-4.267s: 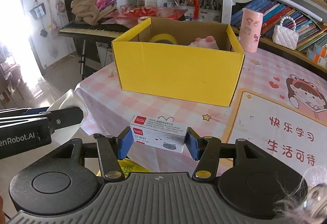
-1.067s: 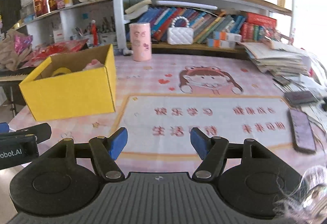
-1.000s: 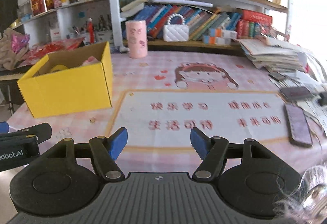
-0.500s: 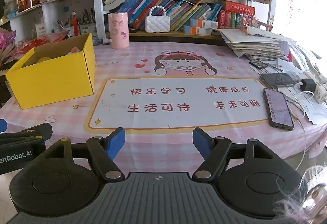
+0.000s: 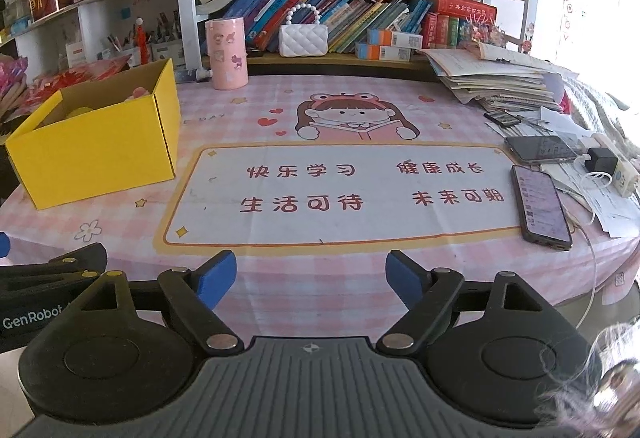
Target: Organize objects
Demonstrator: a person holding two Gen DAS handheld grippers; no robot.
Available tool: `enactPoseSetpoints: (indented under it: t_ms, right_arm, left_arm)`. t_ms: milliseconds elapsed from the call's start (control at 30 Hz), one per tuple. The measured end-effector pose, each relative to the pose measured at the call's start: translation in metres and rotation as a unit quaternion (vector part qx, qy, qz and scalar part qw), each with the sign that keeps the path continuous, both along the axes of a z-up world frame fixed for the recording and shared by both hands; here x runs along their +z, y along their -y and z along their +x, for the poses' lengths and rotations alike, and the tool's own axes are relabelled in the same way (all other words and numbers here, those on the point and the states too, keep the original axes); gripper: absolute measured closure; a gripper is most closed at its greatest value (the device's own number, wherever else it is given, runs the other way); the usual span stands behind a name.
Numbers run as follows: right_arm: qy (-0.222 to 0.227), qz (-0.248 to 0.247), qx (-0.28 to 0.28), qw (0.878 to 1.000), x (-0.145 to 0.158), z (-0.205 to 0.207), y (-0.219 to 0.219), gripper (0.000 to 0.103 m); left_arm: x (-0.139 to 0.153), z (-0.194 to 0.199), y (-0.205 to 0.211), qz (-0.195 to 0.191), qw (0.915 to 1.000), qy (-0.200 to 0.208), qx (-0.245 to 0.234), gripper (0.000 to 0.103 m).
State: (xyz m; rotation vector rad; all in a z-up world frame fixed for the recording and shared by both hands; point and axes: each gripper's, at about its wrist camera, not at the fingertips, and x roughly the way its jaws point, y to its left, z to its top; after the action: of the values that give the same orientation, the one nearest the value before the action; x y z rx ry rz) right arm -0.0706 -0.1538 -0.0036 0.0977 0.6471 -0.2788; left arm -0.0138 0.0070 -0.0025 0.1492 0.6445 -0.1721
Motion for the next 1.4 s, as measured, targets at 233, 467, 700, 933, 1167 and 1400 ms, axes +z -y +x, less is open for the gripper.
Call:
enactPoseSetpoints:
  t_ms: [233, 467, 700, 933, 1167, 1400]
  right_arm:
    - [-0.007, -0.003, -0.013, 1.0, -0.002, -0.0006, 0.0024, 0.011]
    - [-0.009, -0.005, -0.016, 1.0, -0.0022, -0.0018, 0.0017, 0.01]
    - [-0.009, -0.008, -0.018, 1.0, -0.0024, -0.0033, 0.0017, 0.01]
    - [-0.009, -0.009, -0.02, 1.0, -0.0016, -0.0041, 0.0017, 0.01]
    - [-0.009, -0.008, -0.02, 1.0, -0.0015, -0.0036, 0.0022, 0.01]
    - [-0.011, -0.008, -0.02, 1.0, -0.0014, -0.0033, 0.0028, 0.01]
  left_arm:
    - [-0.0007, -0.0009, 0.0008, 0.004, 1.0, -0.004, 0.004, 0.004]
    - [-0.0018, -0.0003, -0.0006, 0.007, 0.9999, -0.009, 0.006, 0.004]
    - [-0.0016, -0.0006, -0.0001, 0.007, 0.9999, -0.011, 0.006, 0.003]
    - [-0.0021, -0.0007, 0.0001, 0.008, 0.9999, -0.01, 0.006, 0.003]
    - [-0.0027, 0.0, 0.0007, 0.009, 0.9998, -0.013, 0.008, 0.003]
    - [-0.004, 0.0006, 0.0001, 0.011, 0.9998, -0.016, 0.011, 0.003]
